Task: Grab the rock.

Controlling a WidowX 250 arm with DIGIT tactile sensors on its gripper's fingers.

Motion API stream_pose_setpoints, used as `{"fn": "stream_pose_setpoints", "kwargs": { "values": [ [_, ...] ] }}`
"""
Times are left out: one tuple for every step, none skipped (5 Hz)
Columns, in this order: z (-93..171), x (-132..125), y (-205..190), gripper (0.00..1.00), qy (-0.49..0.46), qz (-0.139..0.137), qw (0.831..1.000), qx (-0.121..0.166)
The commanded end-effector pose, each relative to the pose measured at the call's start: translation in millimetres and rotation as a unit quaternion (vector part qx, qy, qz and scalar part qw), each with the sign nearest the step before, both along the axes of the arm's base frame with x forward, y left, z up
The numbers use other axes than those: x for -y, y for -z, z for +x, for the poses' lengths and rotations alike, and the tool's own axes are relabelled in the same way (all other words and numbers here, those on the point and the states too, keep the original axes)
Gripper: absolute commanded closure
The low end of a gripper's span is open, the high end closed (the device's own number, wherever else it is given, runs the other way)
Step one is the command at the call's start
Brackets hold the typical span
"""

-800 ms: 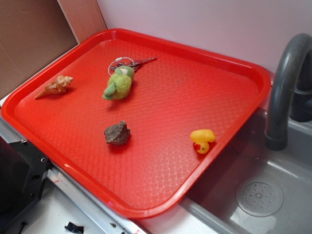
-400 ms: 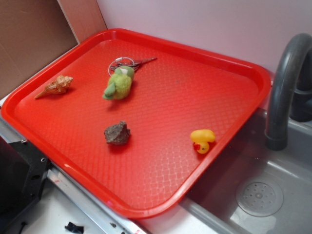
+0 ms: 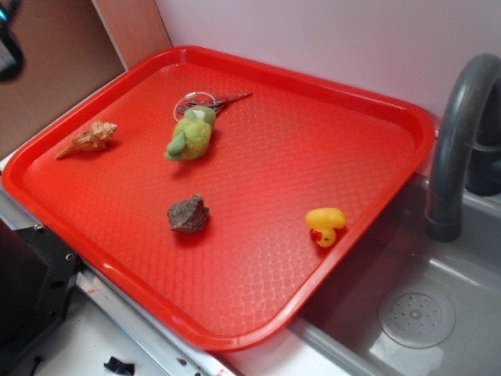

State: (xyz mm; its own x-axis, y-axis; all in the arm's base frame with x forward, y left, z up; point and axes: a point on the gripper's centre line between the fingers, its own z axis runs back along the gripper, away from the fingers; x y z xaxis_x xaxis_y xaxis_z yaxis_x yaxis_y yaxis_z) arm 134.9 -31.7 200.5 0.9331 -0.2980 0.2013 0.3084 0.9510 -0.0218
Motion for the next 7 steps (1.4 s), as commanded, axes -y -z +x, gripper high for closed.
{"fn": "stream_pose_setpoints", "kwargs": {
  "values": [
    [29.1,18.1,51.8,0.00,0.113,-0.019,0.993,0.024],
    [36.0,35.6,87.2,0.00,0.155,-0.011,0.988,0.009],
    [39.6,45.5,116.1,0.00,0.179,-0.002,0.984,-0.011],
    [41.5,54.4,138.1,0.00,0.196,-0.006,0.980,-0.029],
    [40.4,62.0,159.0,0.00,0.206,0.023,0.977,-0.054],
    [37.1,64.7,173.2,0.00,0.213,0.039,0.974,-0.071],
    [33.4,63.3,178.9,0.00,0.212,0.056,0.972,-0.079]
  ]
}}
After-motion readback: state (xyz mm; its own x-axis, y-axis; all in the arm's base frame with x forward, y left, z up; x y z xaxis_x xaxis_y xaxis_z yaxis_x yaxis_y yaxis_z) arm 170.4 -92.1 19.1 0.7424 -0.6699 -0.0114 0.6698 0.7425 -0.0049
